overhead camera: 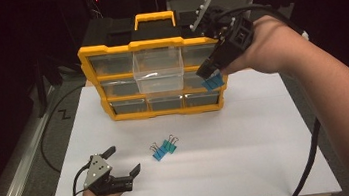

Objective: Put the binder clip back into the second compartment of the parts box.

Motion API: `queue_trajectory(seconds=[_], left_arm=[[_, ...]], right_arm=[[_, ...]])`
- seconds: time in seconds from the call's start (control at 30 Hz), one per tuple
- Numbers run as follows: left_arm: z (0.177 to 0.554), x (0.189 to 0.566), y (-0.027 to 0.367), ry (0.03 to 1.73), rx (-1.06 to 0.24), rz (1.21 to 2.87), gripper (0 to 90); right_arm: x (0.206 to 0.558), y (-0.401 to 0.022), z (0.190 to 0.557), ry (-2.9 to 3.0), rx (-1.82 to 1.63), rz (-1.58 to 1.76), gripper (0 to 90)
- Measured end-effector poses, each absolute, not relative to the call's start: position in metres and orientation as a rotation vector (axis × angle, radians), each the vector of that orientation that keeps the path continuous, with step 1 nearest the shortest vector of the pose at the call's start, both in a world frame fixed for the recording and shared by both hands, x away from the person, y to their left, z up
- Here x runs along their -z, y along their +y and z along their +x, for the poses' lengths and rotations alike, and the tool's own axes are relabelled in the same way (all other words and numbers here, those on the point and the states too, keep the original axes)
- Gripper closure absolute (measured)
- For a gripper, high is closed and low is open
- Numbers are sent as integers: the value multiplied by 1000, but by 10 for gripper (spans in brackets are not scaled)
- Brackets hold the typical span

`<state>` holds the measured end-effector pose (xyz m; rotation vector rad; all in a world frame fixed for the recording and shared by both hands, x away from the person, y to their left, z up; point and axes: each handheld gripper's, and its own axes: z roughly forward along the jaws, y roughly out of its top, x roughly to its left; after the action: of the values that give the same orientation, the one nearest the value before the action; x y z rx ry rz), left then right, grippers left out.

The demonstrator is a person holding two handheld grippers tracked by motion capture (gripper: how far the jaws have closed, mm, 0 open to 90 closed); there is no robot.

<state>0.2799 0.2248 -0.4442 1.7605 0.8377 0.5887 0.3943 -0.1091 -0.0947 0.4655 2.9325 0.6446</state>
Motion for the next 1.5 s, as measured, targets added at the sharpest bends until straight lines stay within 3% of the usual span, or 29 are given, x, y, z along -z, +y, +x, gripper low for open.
queue_trajectory(seconds=[0.7, 1.5], left_arm=[[280, 445, 227, 843, -584, 1753, 3], [281, 445, 227, 832, -584, 1763, 3]], right_arm=[[73, -61, 427, 2900, -662, 430, 900], [86, -18, 465, 2863, -654, 374, 900]])
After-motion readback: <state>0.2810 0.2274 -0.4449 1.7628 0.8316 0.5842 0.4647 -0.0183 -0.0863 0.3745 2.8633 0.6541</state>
